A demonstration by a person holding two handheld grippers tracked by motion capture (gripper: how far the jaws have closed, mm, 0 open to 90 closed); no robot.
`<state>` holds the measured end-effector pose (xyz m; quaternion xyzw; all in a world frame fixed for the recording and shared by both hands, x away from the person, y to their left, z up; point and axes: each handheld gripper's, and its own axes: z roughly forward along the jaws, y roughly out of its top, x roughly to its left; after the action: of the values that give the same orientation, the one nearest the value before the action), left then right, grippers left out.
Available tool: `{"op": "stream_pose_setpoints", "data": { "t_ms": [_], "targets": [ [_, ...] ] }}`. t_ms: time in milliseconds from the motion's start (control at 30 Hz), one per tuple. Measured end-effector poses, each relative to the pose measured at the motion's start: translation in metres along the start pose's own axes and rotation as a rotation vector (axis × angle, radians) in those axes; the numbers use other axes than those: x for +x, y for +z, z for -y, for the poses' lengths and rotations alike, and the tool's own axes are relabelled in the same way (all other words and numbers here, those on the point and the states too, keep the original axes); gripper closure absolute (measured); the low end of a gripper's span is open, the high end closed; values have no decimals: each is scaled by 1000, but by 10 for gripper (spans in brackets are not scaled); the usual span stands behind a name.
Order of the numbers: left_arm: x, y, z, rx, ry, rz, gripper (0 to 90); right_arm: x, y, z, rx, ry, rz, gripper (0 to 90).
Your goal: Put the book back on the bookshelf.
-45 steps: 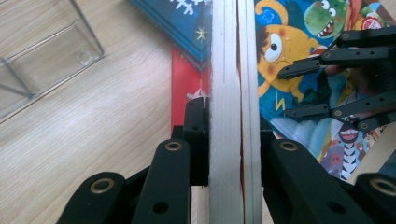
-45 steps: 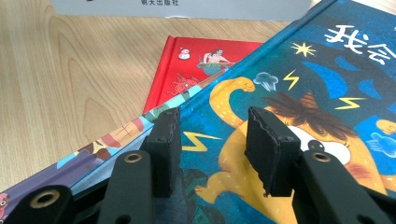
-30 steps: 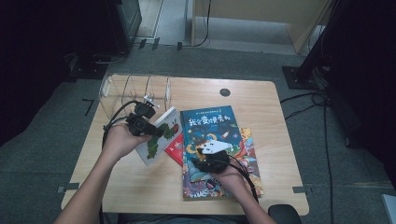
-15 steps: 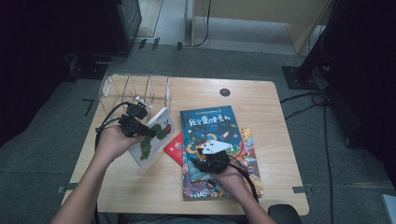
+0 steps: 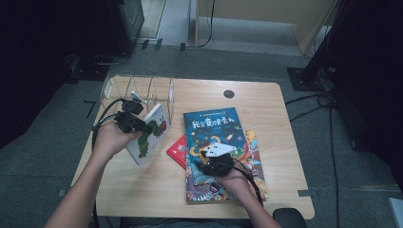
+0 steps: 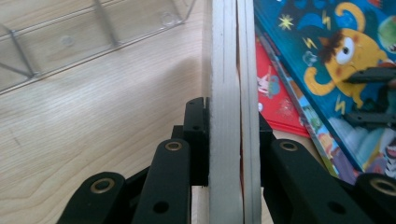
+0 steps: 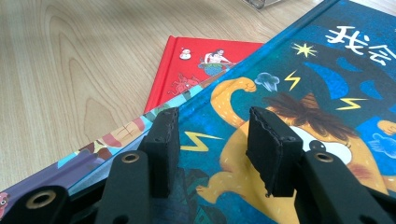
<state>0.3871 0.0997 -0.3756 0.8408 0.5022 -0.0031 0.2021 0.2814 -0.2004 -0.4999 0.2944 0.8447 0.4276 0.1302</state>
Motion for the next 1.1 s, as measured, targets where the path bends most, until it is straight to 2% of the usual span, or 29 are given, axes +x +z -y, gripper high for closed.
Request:
{"op": "stream_pose_setpoints", "data": {
  "t_ms": [200, 467, 767, 1100],
  "targets": [
    [1, 4, -8, 4, -22, -6, 770, 0, 0, 0, 0, 0, 0, 539],
    [6, 12, -23, 4, -88, -28, 770, 0, 0, 0, 0, -1, 0, 539],
    [10, 18, -31, 9, -114, -58, 770, 0, 0, 0, 1, -1, 1, 539],
    [13, 20, -48, -9, -152, -55, 770, 0, 0, 0, 1, -1, 1, 540]
  ]
}}
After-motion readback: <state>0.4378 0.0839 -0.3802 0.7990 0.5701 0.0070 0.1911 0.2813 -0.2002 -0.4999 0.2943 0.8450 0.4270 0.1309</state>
